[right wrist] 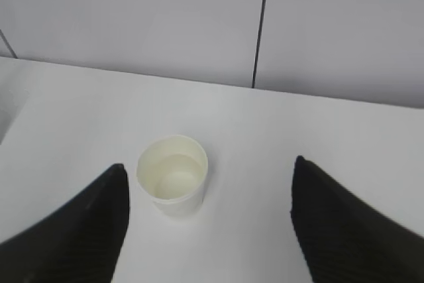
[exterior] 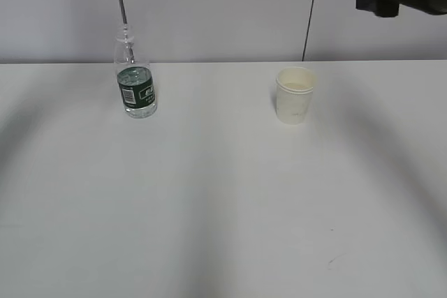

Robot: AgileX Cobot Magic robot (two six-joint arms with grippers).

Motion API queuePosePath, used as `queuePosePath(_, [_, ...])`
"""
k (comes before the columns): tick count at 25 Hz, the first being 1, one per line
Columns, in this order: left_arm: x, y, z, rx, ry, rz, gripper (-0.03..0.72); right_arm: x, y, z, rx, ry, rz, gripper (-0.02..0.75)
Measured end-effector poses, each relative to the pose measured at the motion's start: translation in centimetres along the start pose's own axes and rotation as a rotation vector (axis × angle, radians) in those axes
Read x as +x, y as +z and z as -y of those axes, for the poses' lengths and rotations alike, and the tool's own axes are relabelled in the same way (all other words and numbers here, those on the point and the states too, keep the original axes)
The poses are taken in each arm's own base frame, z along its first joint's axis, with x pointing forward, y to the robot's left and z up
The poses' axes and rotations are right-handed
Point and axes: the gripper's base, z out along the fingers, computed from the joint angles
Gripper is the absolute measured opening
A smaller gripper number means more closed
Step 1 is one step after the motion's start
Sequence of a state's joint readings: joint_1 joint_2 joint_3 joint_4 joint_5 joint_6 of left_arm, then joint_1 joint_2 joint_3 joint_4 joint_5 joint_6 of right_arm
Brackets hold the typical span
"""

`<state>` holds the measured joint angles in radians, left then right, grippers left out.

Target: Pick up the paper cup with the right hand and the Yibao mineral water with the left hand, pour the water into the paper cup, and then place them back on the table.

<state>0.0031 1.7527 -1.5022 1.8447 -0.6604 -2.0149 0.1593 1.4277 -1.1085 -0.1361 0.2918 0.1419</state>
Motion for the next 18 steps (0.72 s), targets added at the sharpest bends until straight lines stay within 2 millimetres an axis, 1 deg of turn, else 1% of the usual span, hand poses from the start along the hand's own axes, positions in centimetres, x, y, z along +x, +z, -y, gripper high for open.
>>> queuePosePath(5, [-0.4,-0.6,0.9,0.046,-0.008,-0.005,0.522,-2.2,-1.6,0.0,0.003,0.064,-0.101,0.587])
queuePosePath(9, [-0.5,-1.0,1.4,0.08,-0.011,-0.013,0.522,-3.3,-3.2,0.1,0.016,0.078,-0.232,0.587])
queuePosePath(11, [-0.5,-1.3,1.3,0.097,-0.014,-0.023,0.522,-3.4,-4.2,0.2,0.029,0.08,-0.33,0.586])
queuePosePath(15, [-0.6,-1.8,0.8,0.102,-0.024,-0.027,0.522,-3.9,-5.8,0.3,0.042,0.084,-0.448,0.586])
queuePosePath(18, [-0.8,-2.4,0.6,0.103,-0.026,-0.023,0.522,-3.4,-6.6,0.4,0.051,0.084,-0.527,0.586])
